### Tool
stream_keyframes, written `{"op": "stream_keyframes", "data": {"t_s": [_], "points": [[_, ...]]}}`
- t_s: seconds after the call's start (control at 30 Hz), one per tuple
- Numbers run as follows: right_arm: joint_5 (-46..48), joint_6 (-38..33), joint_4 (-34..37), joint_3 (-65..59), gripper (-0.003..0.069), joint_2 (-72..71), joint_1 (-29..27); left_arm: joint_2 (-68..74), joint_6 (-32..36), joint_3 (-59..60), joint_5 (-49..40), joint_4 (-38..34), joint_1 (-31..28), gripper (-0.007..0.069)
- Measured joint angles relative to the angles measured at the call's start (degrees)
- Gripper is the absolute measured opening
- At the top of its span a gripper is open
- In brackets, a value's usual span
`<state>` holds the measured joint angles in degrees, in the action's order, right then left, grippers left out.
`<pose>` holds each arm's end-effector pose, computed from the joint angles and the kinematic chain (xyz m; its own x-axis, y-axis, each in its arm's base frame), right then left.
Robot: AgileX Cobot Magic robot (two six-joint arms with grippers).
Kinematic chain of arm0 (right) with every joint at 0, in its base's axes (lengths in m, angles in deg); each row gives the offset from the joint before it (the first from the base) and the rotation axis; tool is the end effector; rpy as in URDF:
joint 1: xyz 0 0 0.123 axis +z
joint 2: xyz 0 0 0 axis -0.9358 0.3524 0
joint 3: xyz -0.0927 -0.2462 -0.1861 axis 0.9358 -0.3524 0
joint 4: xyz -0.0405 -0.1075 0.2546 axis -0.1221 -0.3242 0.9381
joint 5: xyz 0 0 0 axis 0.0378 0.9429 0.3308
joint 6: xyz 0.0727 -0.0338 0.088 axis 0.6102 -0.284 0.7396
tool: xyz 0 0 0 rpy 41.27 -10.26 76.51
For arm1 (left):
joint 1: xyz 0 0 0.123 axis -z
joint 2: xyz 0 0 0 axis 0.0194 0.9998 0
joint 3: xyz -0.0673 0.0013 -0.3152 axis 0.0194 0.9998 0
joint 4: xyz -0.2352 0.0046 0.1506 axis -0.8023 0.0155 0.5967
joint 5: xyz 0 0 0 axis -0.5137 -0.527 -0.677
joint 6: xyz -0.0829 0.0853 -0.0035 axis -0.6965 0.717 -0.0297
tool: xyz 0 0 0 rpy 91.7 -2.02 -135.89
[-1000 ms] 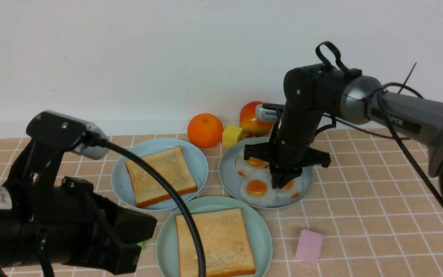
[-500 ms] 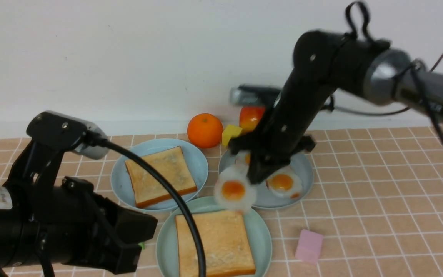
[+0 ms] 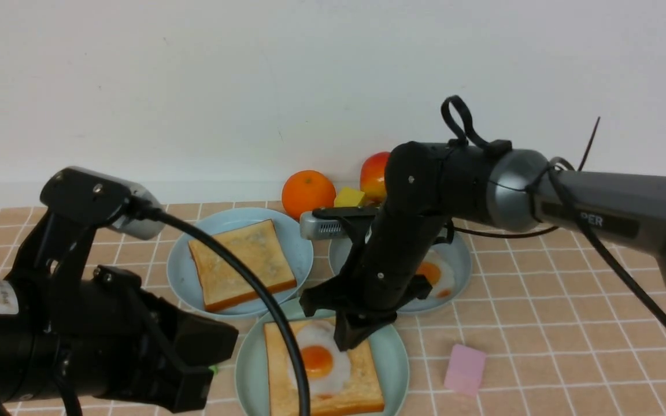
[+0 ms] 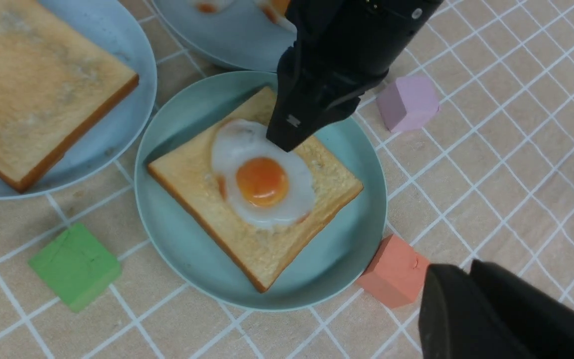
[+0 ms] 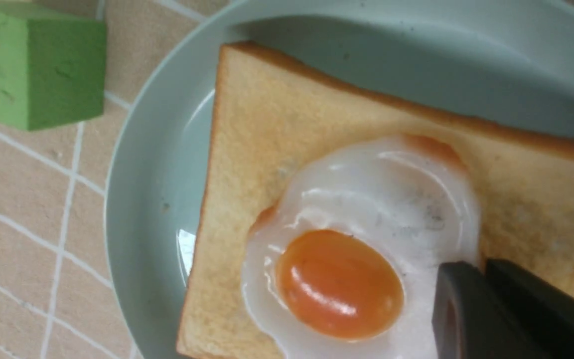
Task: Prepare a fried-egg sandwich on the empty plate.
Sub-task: Use the right arm to place the fried egg on the slice of bread in the middle, then use the left arm to grab a slice of bread
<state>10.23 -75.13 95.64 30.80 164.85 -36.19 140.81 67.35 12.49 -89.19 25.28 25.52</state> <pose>0.3932 0.3024 0.1672 -0.9328 -0.3275 -0.1503 -0.3601 0.8614 0.3583 0.1813 -0.1293 0.3101 -0.6182 0.1989 -0.7604 0.5700 0.7795 -0.2596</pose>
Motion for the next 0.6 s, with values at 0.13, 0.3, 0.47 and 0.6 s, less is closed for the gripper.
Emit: {"op": "stream_keyframes", "data": {"t_s": [0.13, 0.3, 0.47, 0.6], "points": [[0.07, 0.05, -0.28, -0.06, 0.0162, -1.56, 0.00, 0.00, 0.00, 0.00, 0.00, 0.00, 0.00, 0.0068], [0.23, 0.05, -3.59, -0.06, 0.0323, -8.55, 0.00, 0.13, 0.00, 0.00, 3.41, -0.03, 0.00, 0.0075], [3.03, 0.05, -8.47, -0.06, 0.0378, -19.59, 0.00, 4.15, -1.49, 0.00, 8.57, -0.16, 0.00, 0.0082], [6.34, 0.05, -10.11, -0.12, 0.0371, -27.92, 0.00, 10.89, -4.56, 0.00, 12.42, -0.28, 0.00, 0.0088]]}}
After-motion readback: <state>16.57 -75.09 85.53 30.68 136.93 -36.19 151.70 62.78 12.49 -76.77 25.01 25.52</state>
